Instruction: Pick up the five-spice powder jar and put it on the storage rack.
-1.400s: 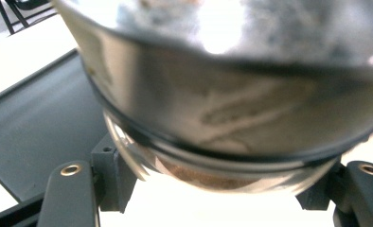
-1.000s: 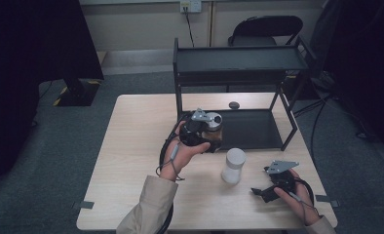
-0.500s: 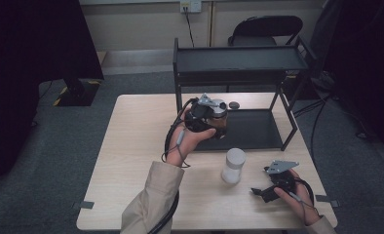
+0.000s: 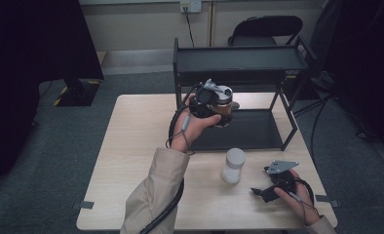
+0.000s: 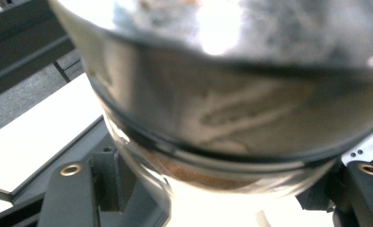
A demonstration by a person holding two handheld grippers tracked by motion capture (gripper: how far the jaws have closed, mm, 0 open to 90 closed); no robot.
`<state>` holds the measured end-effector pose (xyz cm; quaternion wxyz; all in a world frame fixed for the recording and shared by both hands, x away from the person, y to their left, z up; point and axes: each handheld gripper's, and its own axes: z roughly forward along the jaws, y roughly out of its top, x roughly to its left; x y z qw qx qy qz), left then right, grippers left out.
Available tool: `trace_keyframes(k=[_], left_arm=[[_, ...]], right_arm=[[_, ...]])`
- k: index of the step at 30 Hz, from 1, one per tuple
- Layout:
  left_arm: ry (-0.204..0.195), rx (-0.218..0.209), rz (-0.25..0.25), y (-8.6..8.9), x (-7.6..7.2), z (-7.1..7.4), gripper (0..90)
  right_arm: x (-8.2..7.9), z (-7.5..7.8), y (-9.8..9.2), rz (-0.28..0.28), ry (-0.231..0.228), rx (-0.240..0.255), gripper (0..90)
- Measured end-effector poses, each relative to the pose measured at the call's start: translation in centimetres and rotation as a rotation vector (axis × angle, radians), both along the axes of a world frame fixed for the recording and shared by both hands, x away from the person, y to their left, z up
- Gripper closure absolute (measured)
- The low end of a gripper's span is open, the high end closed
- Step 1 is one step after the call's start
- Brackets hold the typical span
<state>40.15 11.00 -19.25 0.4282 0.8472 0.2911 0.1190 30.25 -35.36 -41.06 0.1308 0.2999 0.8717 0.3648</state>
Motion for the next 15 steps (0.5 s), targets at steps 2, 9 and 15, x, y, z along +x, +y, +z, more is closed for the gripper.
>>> trace_keyframes(k=[2,9,15], left_arm=[[-0.002,0.009,0.004,-0.1,0.1,0.5,29.9],[-0.023,0.018,0.022,-0.4,0.4,2.2,29.9],[-0.029,0.031,0.037,-0.8,0.8,3.5,29.9]], right_arm=[[0.0,0.0,0.0,0.0,0.0,0.0,0.0],[0.0,0.0,0.0,0.0,0.0,0.0,0.0],[0.0,0.0,0.0,0.0,-0.001,0.0,0.0]])
